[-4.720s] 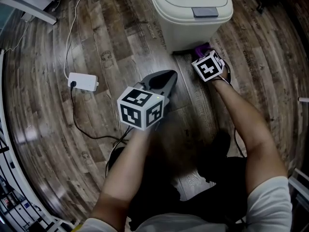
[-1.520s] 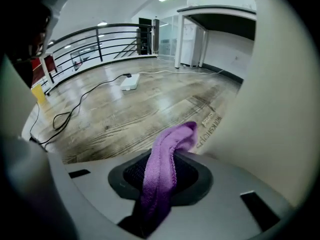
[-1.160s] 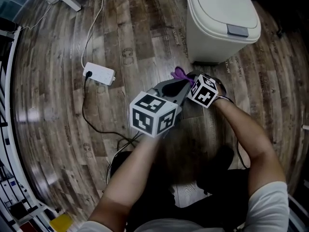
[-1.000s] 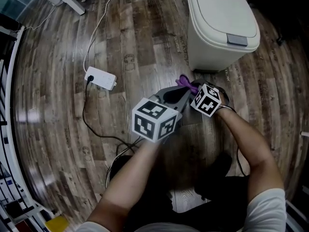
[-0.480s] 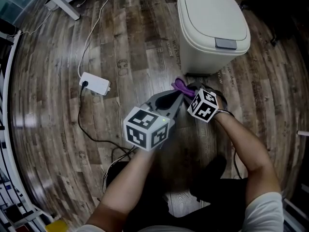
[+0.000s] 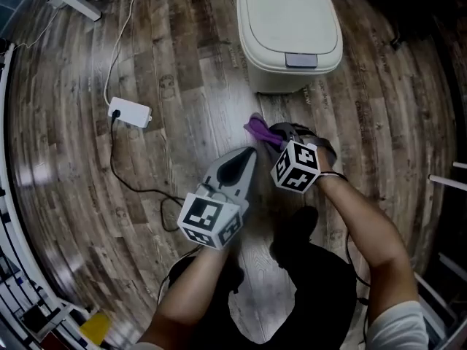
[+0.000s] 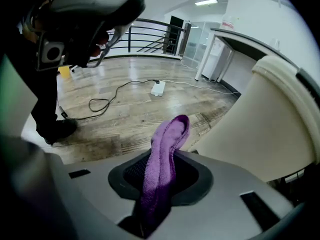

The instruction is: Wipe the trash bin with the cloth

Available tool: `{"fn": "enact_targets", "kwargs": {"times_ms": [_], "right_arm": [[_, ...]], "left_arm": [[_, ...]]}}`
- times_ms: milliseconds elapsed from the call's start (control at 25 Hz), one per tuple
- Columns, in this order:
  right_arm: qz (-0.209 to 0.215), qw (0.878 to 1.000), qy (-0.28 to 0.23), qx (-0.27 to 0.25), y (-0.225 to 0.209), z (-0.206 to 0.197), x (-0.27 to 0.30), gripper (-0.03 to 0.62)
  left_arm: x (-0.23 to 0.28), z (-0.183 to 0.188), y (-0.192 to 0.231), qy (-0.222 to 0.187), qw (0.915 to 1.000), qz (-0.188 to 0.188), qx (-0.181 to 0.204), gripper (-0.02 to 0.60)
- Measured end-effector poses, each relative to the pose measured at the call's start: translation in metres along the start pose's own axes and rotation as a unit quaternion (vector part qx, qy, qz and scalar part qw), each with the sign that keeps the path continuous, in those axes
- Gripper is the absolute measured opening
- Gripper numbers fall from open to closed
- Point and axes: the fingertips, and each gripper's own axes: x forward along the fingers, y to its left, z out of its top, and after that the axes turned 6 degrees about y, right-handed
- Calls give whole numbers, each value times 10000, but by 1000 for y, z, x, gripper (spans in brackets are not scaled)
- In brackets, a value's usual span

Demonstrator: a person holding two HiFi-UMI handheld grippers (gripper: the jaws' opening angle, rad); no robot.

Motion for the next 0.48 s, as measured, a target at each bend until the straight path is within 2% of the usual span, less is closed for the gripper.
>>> {"fn": "enact_targets", "kwargs": {"times_ms": [120, 320, 480], "right_arm": [[149, 9998, 81, 50, 5, 5, -50, 95], [395, 9990, 101, 197, 13, 28, -121, 95], [607, 9976, 103, 304, 19, 46, -164, 95]], "left_arm": [[-33, 11, -22, 1, 9996, 164, -230, 8], [-84, 42, -53, 310, 9978, 268, -512, 8], [-112, 70, -71, 404, 9961, 391, -686, 8]]}}
